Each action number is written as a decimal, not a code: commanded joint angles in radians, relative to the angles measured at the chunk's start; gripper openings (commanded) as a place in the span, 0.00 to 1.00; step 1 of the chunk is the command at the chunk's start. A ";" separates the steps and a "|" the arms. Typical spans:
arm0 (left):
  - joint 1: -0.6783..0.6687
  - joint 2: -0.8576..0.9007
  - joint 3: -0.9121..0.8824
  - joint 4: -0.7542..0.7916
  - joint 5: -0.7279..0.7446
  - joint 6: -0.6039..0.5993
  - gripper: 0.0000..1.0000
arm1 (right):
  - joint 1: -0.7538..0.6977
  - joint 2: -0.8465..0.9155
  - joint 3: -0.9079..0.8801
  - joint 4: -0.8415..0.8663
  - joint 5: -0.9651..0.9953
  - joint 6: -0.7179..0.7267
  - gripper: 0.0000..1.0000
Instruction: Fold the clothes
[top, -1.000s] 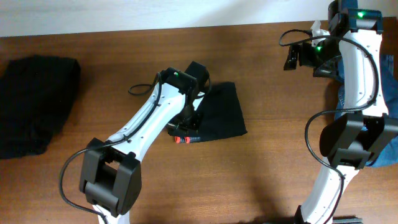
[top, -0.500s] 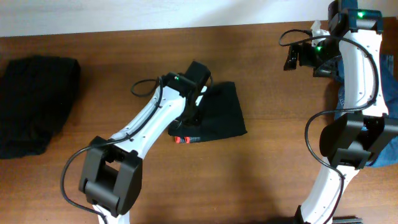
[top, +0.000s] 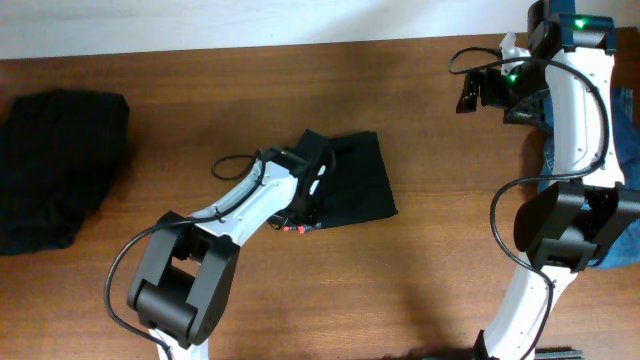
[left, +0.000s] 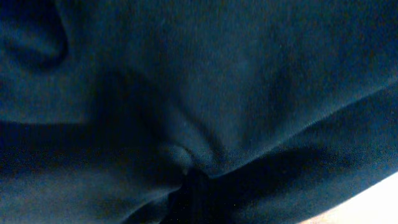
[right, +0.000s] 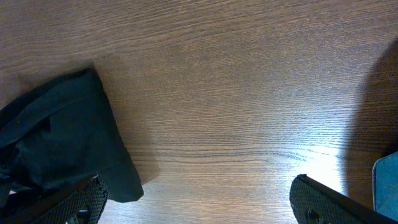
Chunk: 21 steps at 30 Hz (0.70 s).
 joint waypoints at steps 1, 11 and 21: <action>0.009 -0.009 0.101 -0.037 -0.007 -0.009 0.01 | -0.002 -0.027 0.016 0.000 0.005 0.005 0.99; 0.008 -0.021 0.394 -0.042 -0.007 -0.009 0.01 | -0.002 -0.027 0.016 0.000 0.005 0.005 0.99; 0.008 0.043 0.392 -0.029 -0.008 0.013 0.01 | -0.002 -0.027 0.016 0.000 0.005 0.005 0.99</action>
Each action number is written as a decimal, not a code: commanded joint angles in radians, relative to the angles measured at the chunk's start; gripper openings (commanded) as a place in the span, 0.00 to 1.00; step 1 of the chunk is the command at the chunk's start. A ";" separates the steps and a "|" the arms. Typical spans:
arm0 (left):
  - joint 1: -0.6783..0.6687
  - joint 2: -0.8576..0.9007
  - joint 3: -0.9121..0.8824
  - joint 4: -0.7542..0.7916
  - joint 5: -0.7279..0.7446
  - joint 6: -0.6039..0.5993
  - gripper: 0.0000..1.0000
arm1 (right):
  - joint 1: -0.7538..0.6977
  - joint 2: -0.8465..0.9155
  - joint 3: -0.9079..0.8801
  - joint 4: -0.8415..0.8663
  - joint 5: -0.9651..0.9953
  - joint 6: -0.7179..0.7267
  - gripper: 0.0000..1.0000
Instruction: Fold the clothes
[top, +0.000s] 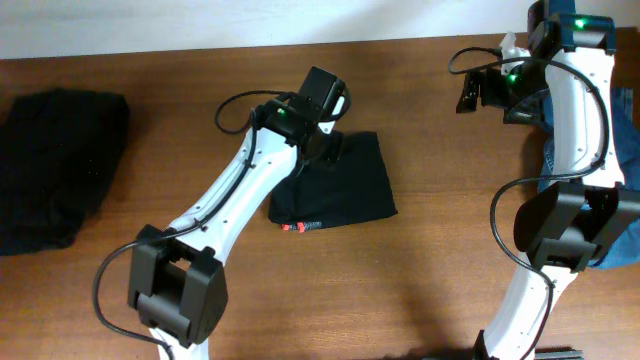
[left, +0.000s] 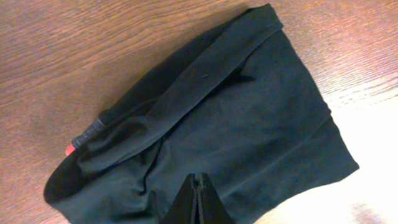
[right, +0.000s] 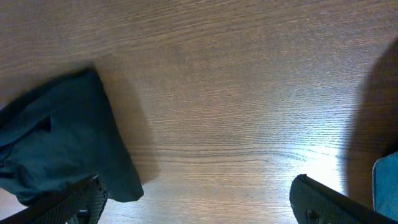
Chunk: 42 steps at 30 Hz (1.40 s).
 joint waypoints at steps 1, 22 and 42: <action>0.008 0.045 -0.001 0.019 -0.008 0.021 0.01 | -0.002 -0.027 0.016 0.000 0.005 0.005 0.99; 0.087 0.204 0.000 0.293 -0.060 0.020 0.03 | -0.002 -0.027 0.016 0.000 0.005 0.005 0.99; 0.291 0.048 0.232 -0.187 0.221 0.028 0.99 | -0.002 -0.027 0.016 0.000 0.005 0.005 0.99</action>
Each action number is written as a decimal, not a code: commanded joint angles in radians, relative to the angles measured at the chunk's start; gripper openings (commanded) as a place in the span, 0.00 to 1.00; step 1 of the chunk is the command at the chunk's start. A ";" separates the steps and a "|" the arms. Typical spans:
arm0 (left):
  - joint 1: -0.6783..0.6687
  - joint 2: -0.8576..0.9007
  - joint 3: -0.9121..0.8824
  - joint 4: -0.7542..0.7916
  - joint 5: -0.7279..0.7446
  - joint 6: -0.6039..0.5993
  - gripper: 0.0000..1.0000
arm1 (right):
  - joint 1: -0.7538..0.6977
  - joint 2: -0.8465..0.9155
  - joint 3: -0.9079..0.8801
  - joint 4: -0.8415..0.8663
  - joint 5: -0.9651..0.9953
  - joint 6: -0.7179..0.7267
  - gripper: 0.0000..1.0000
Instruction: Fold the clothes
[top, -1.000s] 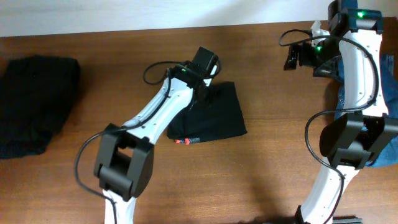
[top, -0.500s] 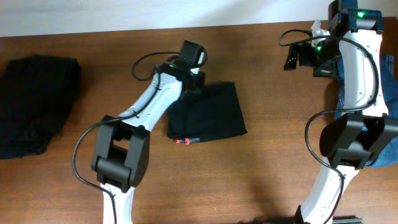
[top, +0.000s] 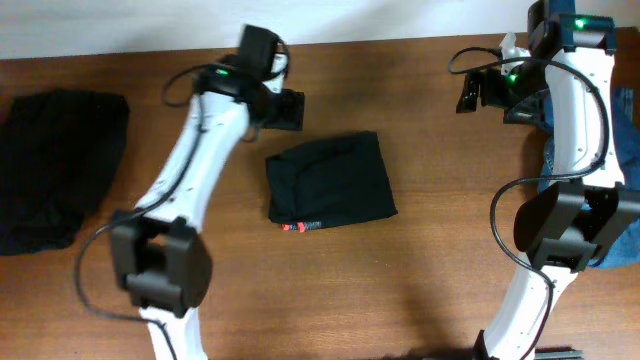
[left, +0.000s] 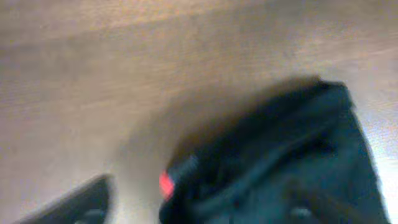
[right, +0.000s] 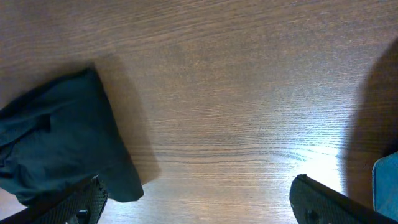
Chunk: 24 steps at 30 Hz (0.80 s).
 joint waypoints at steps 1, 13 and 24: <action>0.052 -0.026 0.006 -0.094 0.140 0.034 0.99 | -0.002 -0.027 0.016 0.000 0.005 0.005 0.99; 0.092 -0.008 -0.264 0.038 0.384 0.222 0.99 | -0.002 -0.027 0.016 0.000 0.005 0.005 0.99; 0.087 -0.008 -0.414 0.279 0.331 0.227 0.99 | -0.002 -0.027 0.016 0.000 0.005 0.005 0.99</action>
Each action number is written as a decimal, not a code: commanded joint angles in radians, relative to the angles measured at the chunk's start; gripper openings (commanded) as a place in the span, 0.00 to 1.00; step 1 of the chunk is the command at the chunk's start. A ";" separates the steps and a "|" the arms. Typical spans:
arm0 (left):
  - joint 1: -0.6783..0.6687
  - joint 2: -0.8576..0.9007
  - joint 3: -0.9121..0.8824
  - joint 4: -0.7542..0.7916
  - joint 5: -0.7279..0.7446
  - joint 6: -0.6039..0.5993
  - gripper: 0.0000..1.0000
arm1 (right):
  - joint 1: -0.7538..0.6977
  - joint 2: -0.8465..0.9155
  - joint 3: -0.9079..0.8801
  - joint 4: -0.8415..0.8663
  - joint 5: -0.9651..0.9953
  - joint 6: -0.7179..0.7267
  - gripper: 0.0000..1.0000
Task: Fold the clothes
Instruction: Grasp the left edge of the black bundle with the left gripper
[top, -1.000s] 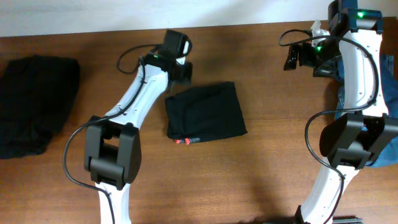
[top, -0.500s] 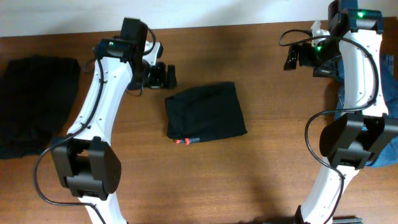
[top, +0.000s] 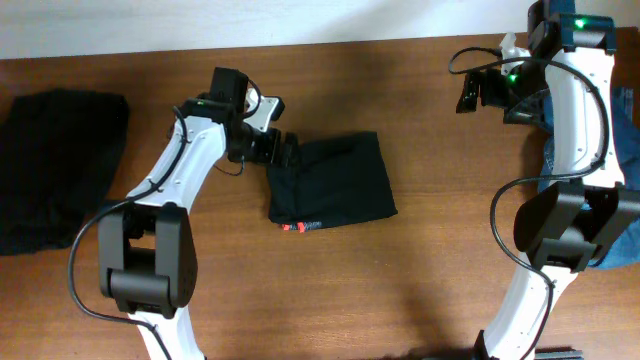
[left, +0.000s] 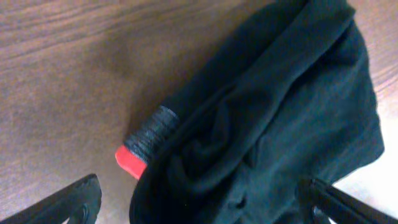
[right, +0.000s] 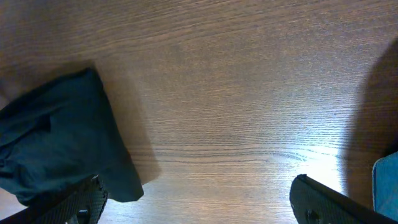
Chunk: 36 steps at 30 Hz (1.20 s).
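A folded black garment (top: 335, 182) lies mid-table, a red tag (top: 292, 227) at its near left corner. My left gripper (top: 276, 148) is open at the garment's far left edge. In the left wrist view the bunched black garment (left: 261, 118) and its red tag (left: 133, 161) fill the space ahead of the left gripper (left: 199, 214), whose spread fingers (left: 74, 198) hold nothing. My right gripper (top: 470, 92) hangs open over bare wood at the far right. The right wrist view shows the black garment (right: 56, 143) well away from the right gripper (right: 199, 208).
A heap of black clothes (top: 55, 165) lies at the table's left edge. Blue clothes (top: 628, 150) are piled at the right edge behind the right arm, and a corner of the blue clothes (right: 387, 180) shows in the right wrist view. The wooden table (top: 420, 280) is bare in front.
My left gripper was open over bare wood behind the garment's far left corner. Now it sits closer, at the garment's far left edge, still open. The garment and the right arm have not moved.
My left gripper was first down on the garment's left part, with a cloth corner sticking up behind it. Then it was shut above the far left corner of a flat rectangle. Later it was open off the cloth, and now open at its left edge.
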 joint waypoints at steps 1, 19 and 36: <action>-0.004 0.005 -0.038 0.035 -0.005 0.024 0.99 | -0.002 -0.027 0.016 0.000 0.005 0.004 0.99; -0.051 0.031 -0.116 0.161 -0.056 0.026 0.99 | -0.002 -0.027 0.016 0.000 0.005 0.004 0.99; -0.050 0.112 -0.116 0.212 -0.098 0.025 0.99 | -0.002 -0.027 0.016 0.000 0.005 0.004 0.99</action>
